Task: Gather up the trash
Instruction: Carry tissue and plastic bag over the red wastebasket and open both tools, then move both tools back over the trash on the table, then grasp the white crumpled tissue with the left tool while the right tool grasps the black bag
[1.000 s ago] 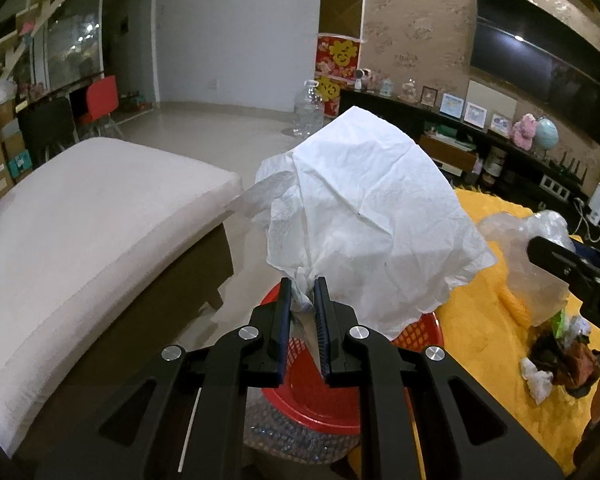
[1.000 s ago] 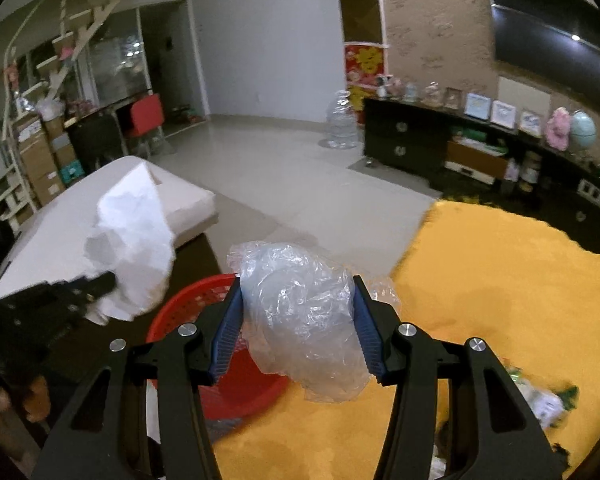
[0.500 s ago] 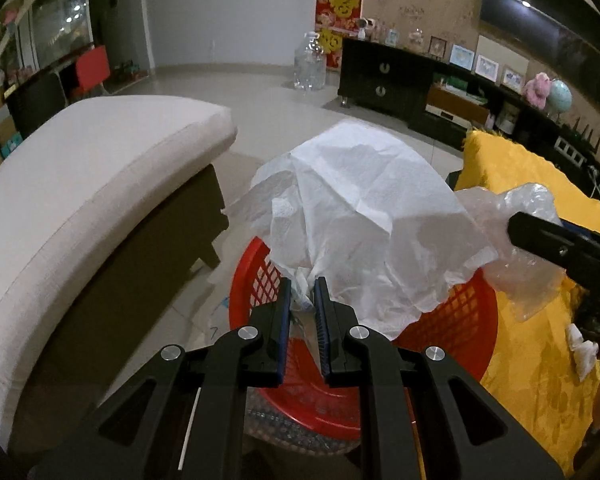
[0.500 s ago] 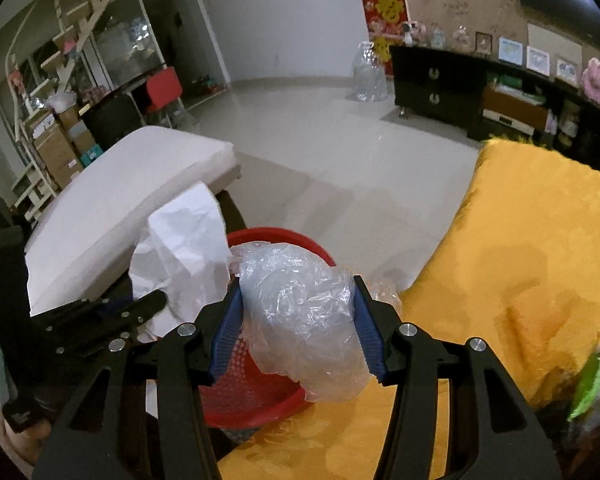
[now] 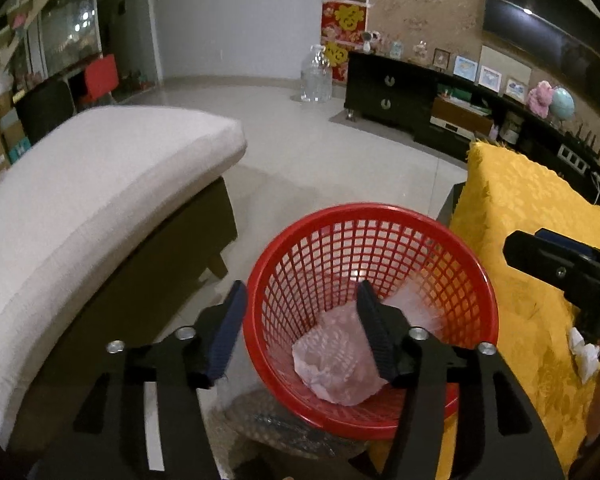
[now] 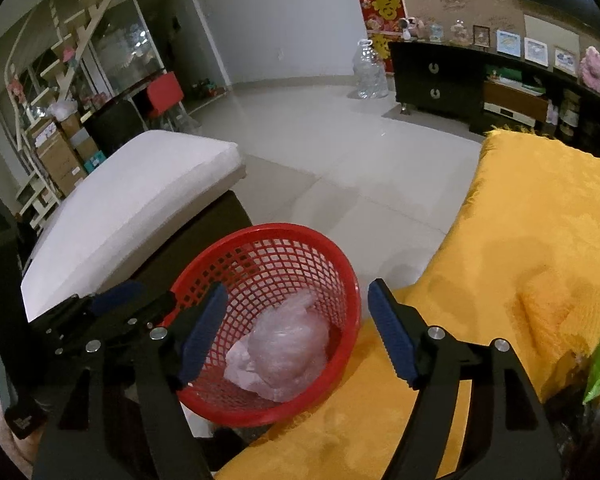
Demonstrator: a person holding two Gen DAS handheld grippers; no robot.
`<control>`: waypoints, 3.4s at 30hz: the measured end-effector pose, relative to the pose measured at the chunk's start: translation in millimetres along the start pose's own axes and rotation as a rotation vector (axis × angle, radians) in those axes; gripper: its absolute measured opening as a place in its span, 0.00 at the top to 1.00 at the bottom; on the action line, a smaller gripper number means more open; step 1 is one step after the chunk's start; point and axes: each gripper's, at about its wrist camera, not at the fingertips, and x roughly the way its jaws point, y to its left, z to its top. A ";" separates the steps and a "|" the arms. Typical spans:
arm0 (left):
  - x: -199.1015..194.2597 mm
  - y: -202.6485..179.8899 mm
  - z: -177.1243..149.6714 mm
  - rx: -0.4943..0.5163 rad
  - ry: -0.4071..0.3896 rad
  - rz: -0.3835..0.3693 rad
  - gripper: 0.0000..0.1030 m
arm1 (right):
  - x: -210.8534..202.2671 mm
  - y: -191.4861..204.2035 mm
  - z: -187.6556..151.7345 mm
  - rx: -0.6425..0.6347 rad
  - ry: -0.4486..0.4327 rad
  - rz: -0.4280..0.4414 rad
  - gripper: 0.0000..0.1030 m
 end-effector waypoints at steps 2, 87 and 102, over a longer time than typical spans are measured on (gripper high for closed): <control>-5.2 -2.0 1.4 0.008 -0.027 0.013 0.30 | -5.8 -1.9 -0.9 -0.009 -0.015 -0.020 0.31; -4.5 -285.6 -84.2 0.594 0.127 -0.524 0.65 | -214.0 -205.5 -177.5 0.514 -0.182 -0.516 0.17; -41.2 -219.3 -70.6 0.471 0.068 -0.524 0.66 | -168.8 -208.0 -172.5 0.455 -0.106 -0.547 0.17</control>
